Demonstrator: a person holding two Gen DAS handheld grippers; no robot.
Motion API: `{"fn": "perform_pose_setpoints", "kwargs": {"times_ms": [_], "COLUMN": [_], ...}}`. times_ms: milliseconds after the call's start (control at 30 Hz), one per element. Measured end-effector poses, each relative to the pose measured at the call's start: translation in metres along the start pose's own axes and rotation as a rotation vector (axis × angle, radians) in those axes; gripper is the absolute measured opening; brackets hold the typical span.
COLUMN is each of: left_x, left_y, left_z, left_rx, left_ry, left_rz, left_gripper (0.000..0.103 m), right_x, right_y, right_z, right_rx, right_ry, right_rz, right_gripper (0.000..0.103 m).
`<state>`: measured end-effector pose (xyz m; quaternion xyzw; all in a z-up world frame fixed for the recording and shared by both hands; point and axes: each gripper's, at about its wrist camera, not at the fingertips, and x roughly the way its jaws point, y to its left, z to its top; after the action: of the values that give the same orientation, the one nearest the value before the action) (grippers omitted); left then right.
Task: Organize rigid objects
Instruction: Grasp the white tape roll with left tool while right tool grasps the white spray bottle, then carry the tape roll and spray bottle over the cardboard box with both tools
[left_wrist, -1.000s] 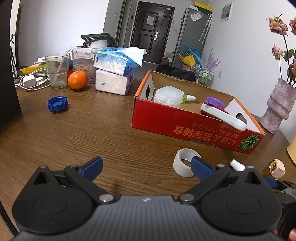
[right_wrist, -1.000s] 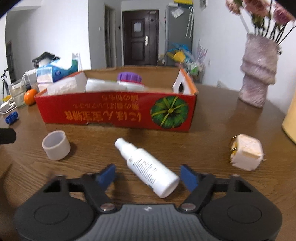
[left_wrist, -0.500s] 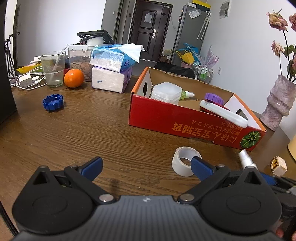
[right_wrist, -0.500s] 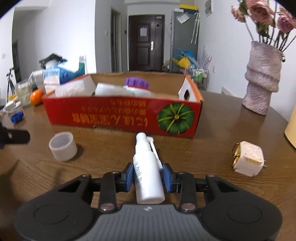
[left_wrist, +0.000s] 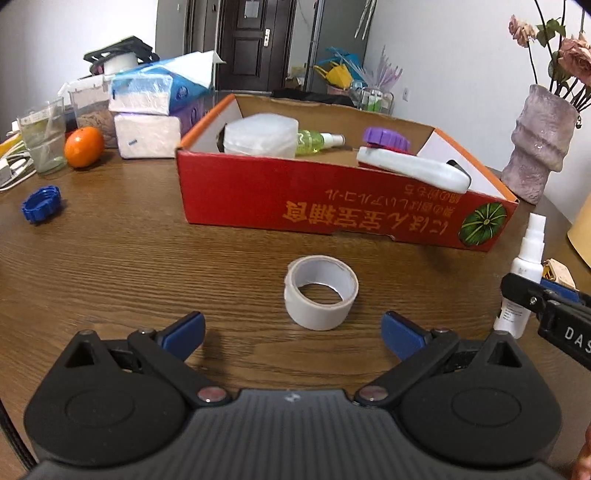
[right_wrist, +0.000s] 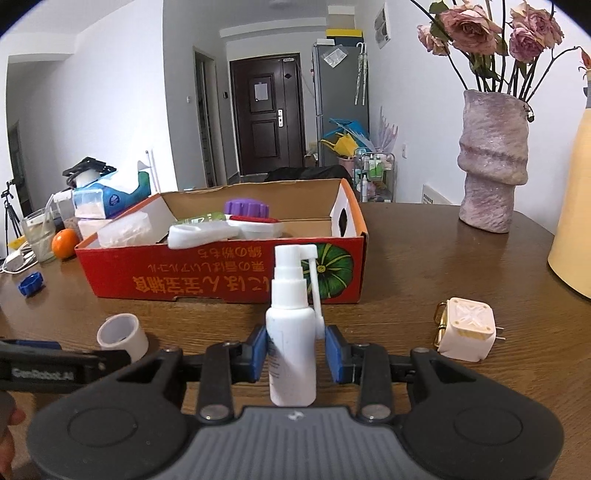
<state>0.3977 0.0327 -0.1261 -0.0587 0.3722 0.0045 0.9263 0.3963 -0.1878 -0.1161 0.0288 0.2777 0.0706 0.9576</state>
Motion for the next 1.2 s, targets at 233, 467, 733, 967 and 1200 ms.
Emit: {"fn": "perform_pose_setpoints", "kwargs": {"times_ms": [233,467,733,967,1200], "left_x": [0.015,0.021,0.015,0.003,-0.009], "left_y": [-0.001,-0.015,-0.022,-0.02,-0.013], "left_z": [0.01,0.013,0.01,0.011,0.011], "left_rx": [-0.039,0.025,0.093,0.089,0.051], "left_ry": [0.009,-0.014,-0.048,-0.082,-0.106], "left_rz": [0.013,0.049,0.073,0.061,0.068], "left_gripper": [0.103,0.071,0.045,0.045,0.045], "right_x": [0.0,-0.001,-0.001,-0.009,-0.02], "right_y": [0.0,0.002,0.003,0.004,0.006], "right_z": [0.0,0.0,-0.001,-0.001,-0.001], "right_rx": [0.0,-0.003,-0.01,-0.013,-0.012], "right_ry": [0.002,-0.003,-0.001,-0.02,-0.042], "right_rz": [-0.004,-0.001,0.003,0.019,0.04], "right_gripper": [0.033,0.033,0.033,0.033,0.033]}}
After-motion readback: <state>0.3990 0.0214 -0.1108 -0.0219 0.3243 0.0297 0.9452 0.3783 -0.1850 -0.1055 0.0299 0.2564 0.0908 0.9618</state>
